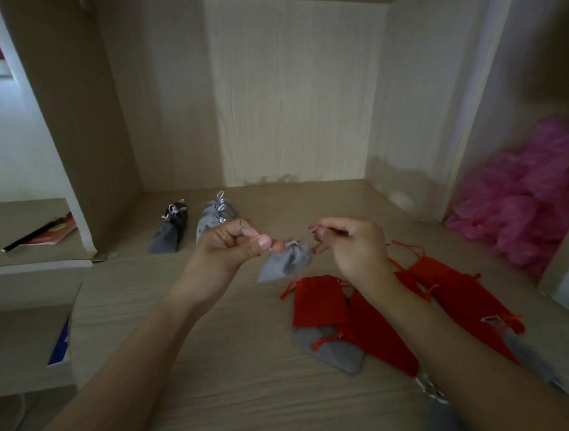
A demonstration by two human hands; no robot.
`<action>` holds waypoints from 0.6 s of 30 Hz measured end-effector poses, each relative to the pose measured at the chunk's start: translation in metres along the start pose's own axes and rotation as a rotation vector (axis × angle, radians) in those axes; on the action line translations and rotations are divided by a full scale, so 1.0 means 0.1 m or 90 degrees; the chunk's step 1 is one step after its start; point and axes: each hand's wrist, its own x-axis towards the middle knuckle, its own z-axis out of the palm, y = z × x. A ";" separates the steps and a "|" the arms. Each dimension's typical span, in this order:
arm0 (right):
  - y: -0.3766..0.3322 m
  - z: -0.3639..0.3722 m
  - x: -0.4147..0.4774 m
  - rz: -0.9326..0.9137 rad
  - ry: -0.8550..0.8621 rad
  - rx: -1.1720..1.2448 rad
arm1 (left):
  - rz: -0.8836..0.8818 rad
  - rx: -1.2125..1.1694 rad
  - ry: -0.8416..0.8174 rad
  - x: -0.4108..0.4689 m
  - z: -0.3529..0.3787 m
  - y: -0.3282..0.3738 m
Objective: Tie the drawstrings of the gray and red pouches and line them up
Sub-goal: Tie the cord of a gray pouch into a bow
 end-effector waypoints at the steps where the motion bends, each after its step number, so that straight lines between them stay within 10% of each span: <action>1: 0.03 -0.04 0.03 0.023 0.004 0.008 | -0.013 -0.020 -0.012 0.00 0.01 0.01; 18: 0.17 -0.30 0.10 -0.002 -0.020 -0.081 | -0.202 -0.005 -0.054 -0.04 0.07 0.03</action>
